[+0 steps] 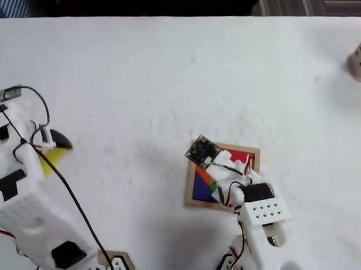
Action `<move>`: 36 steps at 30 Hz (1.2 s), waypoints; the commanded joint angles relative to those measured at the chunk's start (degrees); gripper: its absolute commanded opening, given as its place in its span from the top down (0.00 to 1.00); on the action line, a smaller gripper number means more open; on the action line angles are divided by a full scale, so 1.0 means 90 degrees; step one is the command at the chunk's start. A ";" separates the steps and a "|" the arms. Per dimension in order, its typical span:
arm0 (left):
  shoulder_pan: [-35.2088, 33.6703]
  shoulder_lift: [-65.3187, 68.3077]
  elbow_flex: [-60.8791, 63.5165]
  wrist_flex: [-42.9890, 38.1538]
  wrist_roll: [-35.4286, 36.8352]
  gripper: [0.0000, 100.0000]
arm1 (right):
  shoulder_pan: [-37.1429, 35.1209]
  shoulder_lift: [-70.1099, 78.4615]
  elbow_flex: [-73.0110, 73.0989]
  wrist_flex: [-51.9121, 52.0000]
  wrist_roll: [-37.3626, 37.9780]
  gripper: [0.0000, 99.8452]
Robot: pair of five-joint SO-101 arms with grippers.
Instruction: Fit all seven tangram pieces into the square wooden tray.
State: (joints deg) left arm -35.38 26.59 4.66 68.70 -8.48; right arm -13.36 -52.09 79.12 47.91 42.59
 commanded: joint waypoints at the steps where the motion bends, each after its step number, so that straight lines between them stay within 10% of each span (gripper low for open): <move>1: 0.0288 0.0005 -0.0137 0.0205 -0.0244 0.71 | -0.0015 -0.0054 0.0000 0.0063 0.0078 0.96; 22: 0.0259 -0.0112 -0.0547 0.0762 -0.0244 0.89 | -0.0015 -0.0054 0.0000 0.0063 0.0078 0.96; 30: 0.0054 -0.0679 -0.2247 0.2129 -0.0195 0.70 | -0.0005 -0.0054 0.0000 0.0063 0.0078 0.96; 36: 0.0054 -0.0181 -0.2520 0.1514 0.0420 0.65 | 0.0015 -0.0054 0.0000 0.0063 0.0078 0.96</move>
State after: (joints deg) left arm -34.33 24.40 -14.68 85.67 -9.10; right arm -13.36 -52.09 79.12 47.91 42.59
